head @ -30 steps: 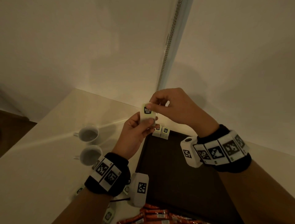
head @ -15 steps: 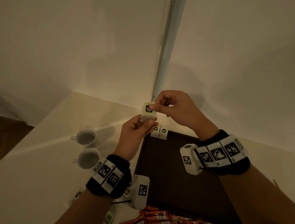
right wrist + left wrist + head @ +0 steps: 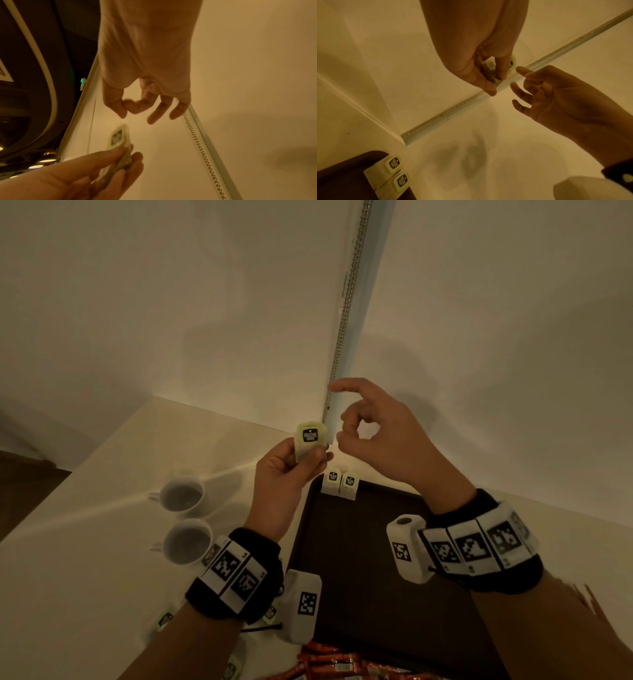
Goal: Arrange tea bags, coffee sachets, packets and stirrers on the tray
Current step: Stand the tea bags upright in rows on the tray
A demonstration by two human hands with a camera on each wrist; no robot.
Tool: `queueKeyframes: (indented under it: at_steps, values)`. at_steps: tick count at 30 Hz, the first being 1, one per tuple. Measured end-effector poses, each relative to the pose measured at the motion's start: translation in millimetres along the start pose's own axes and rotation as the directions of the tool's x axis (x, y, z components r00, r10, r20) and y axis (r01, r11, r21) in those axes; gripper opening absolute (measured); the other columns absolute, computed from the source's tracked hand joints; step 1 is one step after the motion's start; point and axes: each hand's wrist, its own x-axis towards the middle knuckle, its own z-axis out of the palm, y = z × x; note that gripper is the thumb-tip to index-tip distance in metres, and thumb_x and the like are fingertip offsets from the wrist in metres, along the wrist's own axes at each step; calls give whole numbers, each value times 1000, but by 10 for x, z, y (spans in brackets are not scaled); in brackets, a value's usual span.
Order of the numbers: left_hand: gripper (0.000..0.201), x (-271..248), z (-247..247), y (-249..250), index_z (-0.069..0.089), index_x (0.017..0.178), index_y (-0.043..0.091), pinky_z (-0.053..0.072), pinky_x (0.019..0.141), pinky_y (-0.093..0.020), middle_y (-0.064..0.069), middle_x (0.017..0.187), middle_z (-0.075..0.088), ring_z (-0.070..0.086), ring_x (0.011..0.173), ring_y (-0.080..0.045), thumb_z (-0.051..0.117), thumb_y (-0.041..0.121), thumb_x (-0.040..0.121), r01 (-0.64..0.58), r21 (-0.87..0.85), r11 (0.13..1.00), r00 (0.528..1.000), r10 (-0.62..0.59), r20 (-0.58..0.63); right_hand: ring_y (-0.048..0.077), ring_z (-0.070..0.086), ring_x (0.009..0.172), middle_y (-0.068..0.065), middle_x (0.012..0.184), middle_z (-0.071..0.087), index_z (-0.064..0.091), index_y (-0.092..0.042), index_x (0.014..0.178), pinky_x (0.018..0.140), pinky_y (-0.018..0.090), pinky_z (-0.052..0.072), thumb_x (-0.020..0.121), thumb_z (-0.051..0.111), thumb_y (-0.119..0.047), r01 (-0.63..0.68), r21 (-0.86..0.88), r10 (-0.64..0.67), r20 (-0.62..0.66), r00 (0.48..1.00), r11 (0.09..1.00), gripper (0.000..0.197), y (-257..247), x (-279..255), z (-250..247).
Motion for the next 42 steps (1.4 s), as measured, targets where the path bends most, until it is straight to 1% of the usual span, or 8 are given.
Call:
queueKeyframes:
  at_steps: [3,6,10,13,18,24,36,42]
  values:
    - [19,-8,3,10,67,103,10,52,75,-20,-1,90,73,70,87,-15,58,1,89,-36,62,997,999,37,-12,2,60,87,-12,81,64,46,-28,128,80,4,38,77,72,-20,21,-76,-19,24,1000,997,58,-20,-14,41]
    - [20,-17,15,21,68,103,11,52,71,-19,-6,92,72,70,83,-16,59,1,89,-50,122,991,998,53,-21,5,58,74,-9,71,60,54,-23,122,73,3,39,77,70,-11,29,-90,-30,-4,1000,996,50,-35,-14,37]
    - [16,-24,26,42,67,101,8,51,68,-17,-11,88,71,69,76,-11,58,1,89,-77,176,981,997,79,-5,7,58,87,-6,89,63,50,-25,128,79,8,38,77,70,-14,37,-105,-27,97,995,994,55,-45,-23,66]
    - [15,-13,28,58,68,98,10,52,68,-17,-9,85,71,69,75,-13,60,1,88,-72,175,982,997,73,0,11,57,74,-3,74,58,56,-21,119,72,10,42,77,69,-10,40,-105,-38,17,999,994,45,-42,-11,71]
    - [12,-13,26,59,69,93,12,51,67,-18,-8,82,71,69,74,-12,60,5,89,-76,206,976,997,72,24,12,54,106,-7,112,58,51,-32,128,93,35,46,77,63,-40,57,-197,-38,98,994,979,53,-20,14,102]
    - [21,-28,16,59,65,107,6,52,69,-19,-8,96,72,70,83,-18,62,4,87,-42,159,986,999,35,41,4,60,79,-14,77,64,70,-16,89,67,5,40,85,67,-15,30,-124,-23,60,998,992,5,-61,118,38]
    - [17,-24,44,28,67,101,11,51,68,-18,1,87,74,70,78,-15,59,5,88,-3,126,992,1000,1,17,-1,57,72,-9,77,65,68,-18,89,64,6,41,84,69,-17,-55,8,55,30,998,998,5,6,90,15]
    - [24,-95,-96,-32,64,108,19,54,73,-22,-1,109,69,69,95,-18,64,9,86,55,290,956,998,-65,25,0,57,68,-9,77,65,66,-22,84,66,8,43,84,68,-15,-144,1,144,-14,990,990,7,358,4,-30]
